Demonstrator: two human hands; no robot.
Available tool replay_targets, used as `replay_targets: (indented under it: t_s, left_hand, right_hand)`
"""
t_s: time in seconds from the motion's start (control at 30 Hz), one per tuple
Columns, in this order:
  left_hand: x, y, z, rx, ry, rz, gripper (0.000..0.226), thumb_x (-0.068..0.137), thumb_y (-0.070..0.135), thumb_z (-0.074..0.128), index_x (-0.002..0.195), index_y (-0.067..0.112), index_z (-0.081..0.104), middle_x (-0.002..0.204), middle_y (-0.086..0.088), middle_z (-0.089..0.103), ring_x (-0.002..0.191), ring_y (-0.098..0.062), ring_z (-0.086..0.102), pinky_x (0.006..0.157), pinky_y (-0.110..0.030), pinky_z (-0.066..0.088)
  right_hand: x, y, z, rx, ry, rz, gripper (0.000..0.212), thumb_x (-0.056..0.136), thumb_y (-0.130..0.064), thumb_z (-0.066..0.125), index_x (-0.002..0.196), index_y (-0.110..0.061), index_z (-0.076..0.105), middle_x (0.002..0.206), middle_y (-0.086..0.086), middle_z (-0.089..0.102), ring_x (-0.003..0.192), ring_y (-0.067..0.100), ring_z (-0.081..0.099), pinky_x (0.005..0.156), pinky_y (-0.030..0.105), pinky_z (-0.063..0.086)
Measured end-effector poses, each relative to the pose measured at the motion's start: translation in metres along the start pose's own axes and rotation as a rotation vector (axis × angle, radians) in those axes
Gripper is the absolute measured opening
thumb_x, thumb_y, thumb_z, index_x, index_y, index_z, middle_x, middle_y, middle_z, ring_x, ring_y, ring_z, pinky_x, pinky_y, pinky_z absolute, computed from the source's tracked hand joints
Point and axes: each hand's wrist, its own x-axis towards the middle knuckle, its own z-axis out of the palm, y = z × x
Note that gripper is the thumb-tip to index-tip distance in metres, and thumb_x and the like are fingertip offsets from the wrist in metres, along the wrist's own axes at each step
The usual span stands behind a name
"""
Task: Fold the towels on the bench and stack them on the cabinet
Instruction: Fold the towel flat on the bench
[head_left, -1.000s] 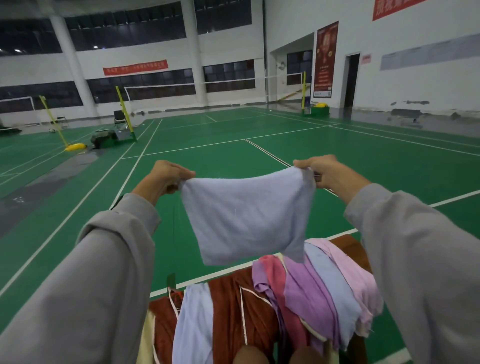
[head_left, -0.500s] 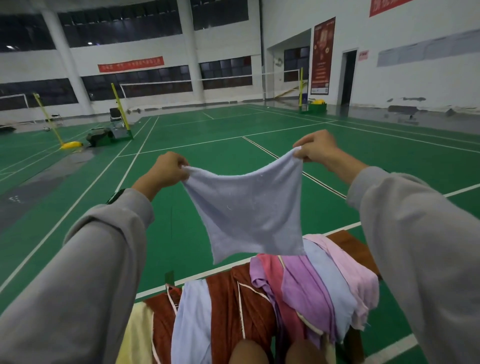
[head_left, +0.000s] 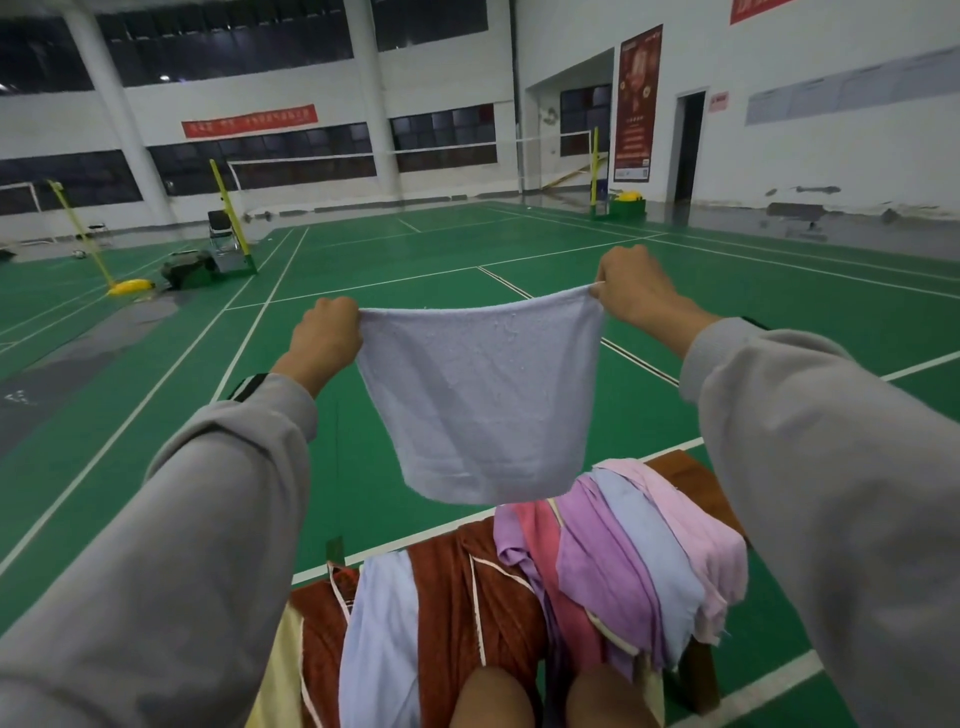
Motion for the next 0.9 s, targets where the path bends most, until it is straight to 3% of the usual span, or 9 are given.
replay_targets:
  t_s: [0.1,0.2,0.3,0.5,0.6,0.67,0.77,0.9]
  left_hand:
    - [0.003,-0.002,0.0,-0.036,-0.002,-0.027,0.015,0.097,0.001,0.049,0.085,0.004,0.057,0.09,-0.015,0.061,0.08,-0.034,0.06,0.075,-0.046,0.052]
    - [0.005,-0.009,0.002,-0.112,0.016,-0.096,0.031,0.1,0.028,0.062,0.076,0.007,0.064,0.08,-0.012,0.067,0.073,-0.03,0.065,0.08,-0.048,0.058]
    - [0.006,-0.016,0.005,-0.164,0.005,-0.158,0.042,0.089,0.048,0.074,0.071,0.01,0.07,0.071,-0.008,0.069,0.068,-0.025,0.068,0.079,-0.048,0.061]
    - [0.003,-0.008,0.009,-0.258,0.023,-0.169,0.042,0.101,0.033,0.063,0.071,0.003,0.063,0.066,-0.009,0.06,0.058,-0.023,0.053,0.078,-0.048,0.06]
    - [0.001,-0.001,0.006,-0.223,0.024,-0.158,0.04,0.104,0.032,0.056,0.075,0.004,0.061,0.068,-0.008,0.057,0.06,-0.022,0.051,0.074,-0.042,0.054]
    - [0.0,0.001,0.003,-0.186,0.024,-0.161,0.041,0.106,0.034,0.051,0.078,0.005,0.06,0.074,-0.01,0.061,0.066,-0.025,0.056,0.079,-0.044,0.056]
    - [-0.002,0.004,-0.002,-0.155,0.014,-0.185,0.041,0.109,0.037,0.043,0.084,0.007,0.057,0.083,-0.012,0.062,0.076,-0.029,0.061,0.085,-0.047,0.055]
    - [0.004,0.003,-0.001,-0.288,0.025,-0.244,0.048,0.108,0.042,0.043,0.082,0.006,0.06,0.082,-0.013,0.065,0.071,-0.027,0.06,0.084,-0.047,0.056]
  right_hand:
    - [-0.001,-0.004,-0.003,0.024,-0.005,-0.006,0.026,0.095,-0.024,0.072,0.084,-0.001,0.071,0.084,0.014,0.069,0.078,0.034,0.068,0.078,0.048,0.061]
    - [-0.003,-0.003,-0.007,0.018,-0.018,-0.002,0.029,0.091,-0.028,0.077,0.081,-0.002,0.071,0.077,0.012,0.068,0.072,0.031,0.068,0.076,0.046,0.061]
    - [-0.005,0.0,-0.007,0.024,-0.028,0.006,0.026,0.092,-0.024,0.076,0.082,0.0,0.071,0.075,0.012,0.067,0.067,0.029,0.067,0.076,0.046,0.062]
    - [-0.006,0.0,-0.004,-0.055,-0.02,-0.004,0.015,0.096,0.0,0.057,0.093,0.0,0.072,0.079,0.013,0.062,0.074,0.032,0.063,0.079,0.047,0.061]
    - [-0.007,0.001,-0.003,-0.018,-0.013,0.02,0.015,0.098,-0.004,0.058,0.094,0.0,0.071,0.089,0.017,0.068,0.083,0.035,0.067,0.082,0.048,0.06]
    - [-0.007,0.004,-0.004,0.028,-0.016,0.054,0.018,0.1,-0.014,0.063,0.09,0.0,0.071,0.084,0.014,0.067,0.082,0.034,0.069,0.081,0.046,0.06]
    - [-0.007,0.007,-0.008,0.155,-0.039,0.104,0.026,0.098,-0.022,0.07,0.083,0.0,0.072,0.079,0.013,0.07,0.067,0.031,0.072,0.071,0.046,0.063]
    - [-0.007,0.006,-0.014,0.233,-0.059,0.16,0.016,0.1,-0.01,0.064,0.095,0.002,0.072,0.096,0.017,0.071,0.055,0.028,0.071,0.054,0.036,0.062]
